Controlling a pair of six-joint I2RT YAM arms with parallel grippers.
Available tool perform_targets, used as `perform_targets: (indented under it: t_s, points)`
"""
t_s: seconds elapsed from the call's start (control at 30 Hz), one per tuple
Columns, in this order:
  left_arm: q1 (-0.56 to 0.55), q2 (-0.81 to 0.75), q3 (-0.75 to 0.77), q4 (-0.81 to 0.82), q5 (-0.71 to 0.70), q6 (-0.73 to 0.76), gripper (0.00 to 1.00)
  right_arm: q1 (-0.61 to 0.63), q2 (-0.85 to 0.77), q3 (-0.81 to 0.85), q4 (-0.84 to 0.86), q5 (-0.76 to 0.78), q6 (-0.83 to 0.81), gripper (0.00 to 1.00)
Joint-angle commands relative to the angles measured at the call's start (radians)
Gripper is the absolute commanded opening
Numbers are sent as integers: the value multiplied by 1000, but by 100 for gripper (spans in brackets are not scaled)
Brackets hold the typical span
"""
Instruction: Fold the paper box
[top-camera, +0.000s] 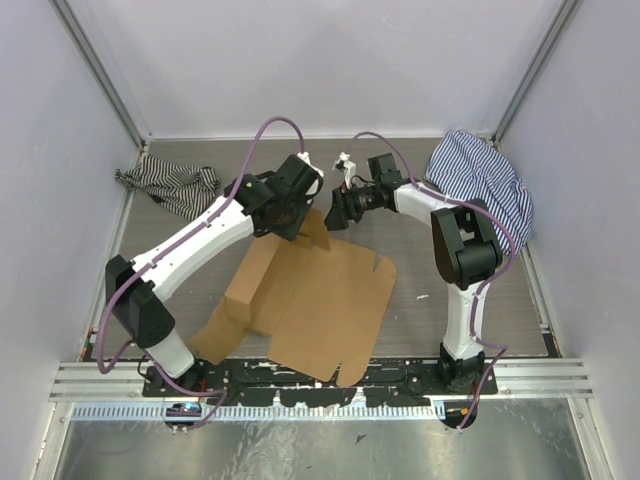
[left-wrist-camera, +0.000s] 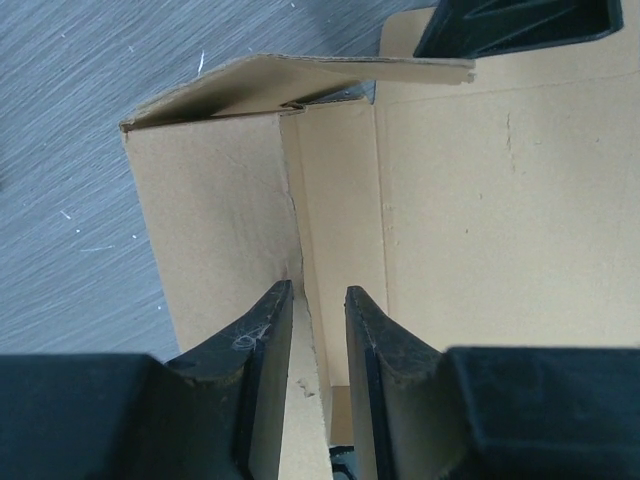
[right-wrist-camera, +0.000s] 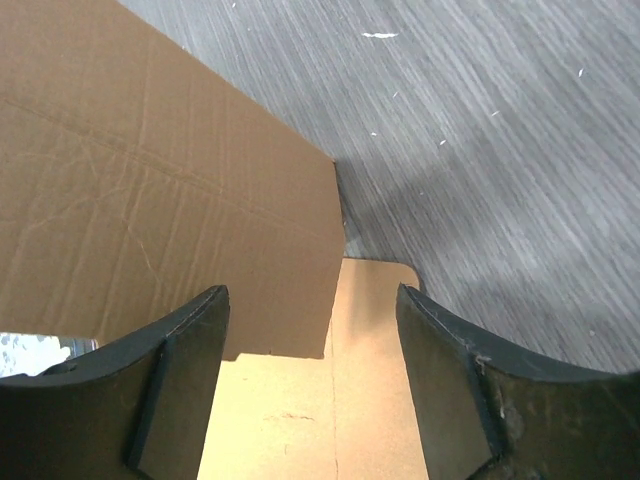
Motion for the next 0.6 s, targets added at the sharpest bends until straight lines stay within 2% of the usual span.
perform_targets:
  t_s: [0.0, 0.37, 0.57]
  points:
    - [-3, -2, -30, 5, -30, -2, 34, 6, -95, -42, 61, -35, -42, 73]
    - [-3, -16, -48, 24, -45, 6, 31, 9, -83, 3, 77, 2, -38, 72]
    - [-2, -11, -46, 28, -35, 2, 31, 8, -114, -36, 120, -20, -58, 72]
